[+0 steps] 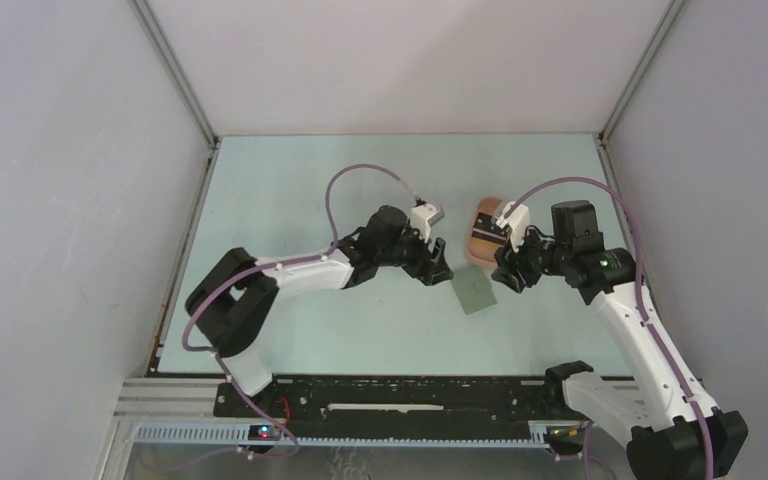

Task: Put the credit cards into the card holder
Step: Move the card holder to the center of the board.

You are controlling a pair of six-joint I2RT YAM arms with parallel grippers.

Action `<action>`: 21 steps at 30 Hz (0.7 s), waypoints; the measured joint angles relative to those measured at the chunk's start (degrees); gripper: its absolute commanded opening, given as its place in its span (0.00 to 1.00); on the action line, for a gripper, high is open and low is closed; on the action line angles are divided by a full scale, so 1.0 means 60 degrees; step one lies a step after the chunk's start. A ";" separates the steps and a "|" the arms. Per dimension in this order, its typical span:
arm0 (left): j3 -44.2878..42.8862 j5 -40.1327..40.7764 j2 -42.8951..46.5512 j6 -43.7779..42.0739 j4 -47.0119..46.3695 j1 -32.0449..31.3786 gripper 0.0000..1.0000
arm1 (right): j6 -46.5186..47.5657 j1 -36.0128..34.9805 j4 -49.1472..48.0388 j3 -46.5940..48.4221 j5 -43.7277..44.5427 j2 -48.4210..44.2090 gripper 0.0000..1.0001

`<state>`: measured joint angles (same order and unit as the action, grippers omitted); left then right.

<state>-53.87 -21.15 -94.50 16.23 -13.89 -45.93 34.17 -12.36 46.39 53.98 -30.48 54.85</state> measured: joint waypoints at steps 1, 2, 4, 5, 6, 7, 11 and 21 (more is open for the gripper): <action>-0.0299 -0.0102 -0.0342 -0.0073 0.0295 -0.0004 0.71 | 0.0000 -0.0011 -0.0018 -0.0011 0.0022 -0.0011 0.57; -0.0546 -0.0182 -0.0630 -0.0157 0.0532 -0.0011 0.69 | 0.0000 -0.0029 -0.0033 -0.0018 0.0055 -0.0011 0.57; -0.1118 -0.0328 -0.1242 -0.0386 0.1086 -0.0015 0.68 | 0.0000 -0.0124 -0.0117 -0.0044 0.0157 -0.0007 0.57; -0.1432 -0.0379 -0.1563 -0.0499 0.1344 -0.0033 0.67 | 0.0004 -0.0171 -0.0153 -0.0062 0.0222 -0.0004 0.57; -0.1712 -0.0430 -0.1876 -0.0608 0.1563 -0.0036 0.67 | 0.0004 -0.0244 -0.0175 -0.0080 0.0299 0.0011 0.57; -0.1909 -0.0466 -0.2095 -0.0696 0.1745 -0.0036 0.66 | 0.0004 -0.0291 -0.0182 -0.0084 0.0335 0.0040 0.57; -0.2688 -0.0586 -0.2925 -0.0947 0.2481 -0.0036 0.57 | 0.0004 -0.0441 -0.0251 -0.0142 0.0535 0.0219 0.57; -0.4393 -0.1031 -0.4218 -0.1129 0.3297 -0.0036 0.41 | 0.0004 -0.0601 -0.0353 -0.0204 0.0838 0.0525 0.57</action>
<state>-80.23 -27.33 -119.81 9.45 5.89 -46.15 34.20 -15.97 44.27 52.75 -25.45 58.00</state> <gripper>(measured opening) 0.488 0.573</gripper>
